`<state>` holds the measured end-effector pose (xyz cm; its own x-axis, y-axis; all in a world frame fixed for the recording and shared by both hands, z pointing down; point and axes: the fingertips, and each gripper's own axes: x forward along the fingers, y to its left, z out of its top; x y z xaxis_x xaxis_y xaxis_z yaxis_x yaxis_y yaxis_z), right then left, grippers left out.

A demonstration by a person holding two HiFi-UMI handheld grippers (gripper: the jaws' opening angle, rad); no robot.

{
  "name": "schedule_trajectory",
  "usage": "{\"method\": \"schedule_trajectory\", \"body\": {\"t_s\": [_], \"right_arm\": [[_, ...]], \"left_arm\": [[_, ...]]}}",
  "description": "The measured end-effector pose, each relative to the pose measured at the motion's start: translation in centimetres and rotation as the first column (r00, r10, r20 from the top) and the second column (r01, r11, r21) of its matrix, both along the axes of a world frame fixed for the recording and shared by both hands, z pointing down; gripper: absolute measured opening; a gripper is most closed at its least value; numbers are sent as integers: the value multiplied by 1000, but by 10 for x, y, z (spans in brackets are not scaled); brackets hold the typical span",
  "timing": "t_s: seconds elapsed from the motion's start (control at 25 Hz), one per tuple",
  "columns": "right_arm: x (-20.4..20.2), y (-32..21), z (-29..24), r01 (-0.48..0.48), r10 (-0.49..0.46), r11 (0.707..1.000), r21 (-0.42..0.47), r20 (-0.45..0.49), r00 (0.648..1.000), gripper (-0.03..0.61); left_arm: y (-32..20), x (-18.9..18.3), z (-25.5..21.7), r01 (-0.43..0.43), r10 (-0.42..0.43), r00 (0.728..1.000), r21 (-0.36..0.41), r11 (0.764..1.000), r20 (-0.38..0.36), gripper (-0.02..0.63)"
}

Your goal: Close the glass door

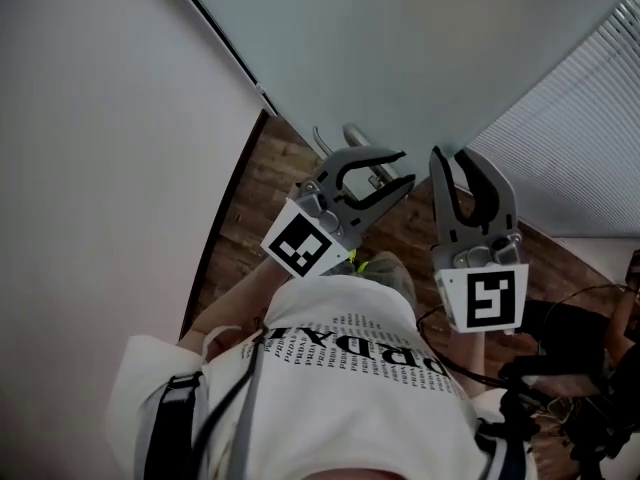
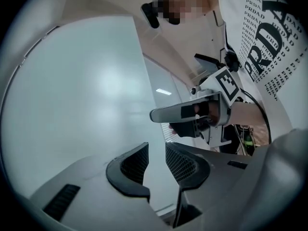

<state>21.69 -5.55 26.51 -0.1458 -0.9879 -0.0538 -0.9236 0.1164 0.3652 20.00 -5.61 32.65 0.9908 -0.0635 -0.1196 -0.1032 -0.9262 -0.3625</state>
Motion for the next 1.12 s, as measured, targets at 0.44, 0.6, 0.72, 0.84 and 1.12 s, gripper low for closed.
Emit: {"method": "schedule_trajectory", "body": {"t_s": [0.44,0.6,0.72,0.84,1.12], "right_arm": [[-20,0,-28,59,-63,996,-71,-47,997,57],[-25,-2,-49,6,-14,991,-130,-57,998,57],[-17,-2,-53,-25,24,993,-111,-13,1000,57],[-7,-3,-37,-35,37,995,-95,18,999,57],[-6,-6,-2,35,-40,988,-149,-31,999,58]], "left_arm": [[1,-12,-26,52,-53,997,-25,998,-55,114],[2,-18,-41,16,-23,998,-113,993,-62,114],[1,-17,-37,4,-9,1000,-216,976,-22,114],[-1,-7,-19,-6,4,1000,-244,970,-11,114],[-2,0,11,53,-73,994,-234,971,-79,114]]}}
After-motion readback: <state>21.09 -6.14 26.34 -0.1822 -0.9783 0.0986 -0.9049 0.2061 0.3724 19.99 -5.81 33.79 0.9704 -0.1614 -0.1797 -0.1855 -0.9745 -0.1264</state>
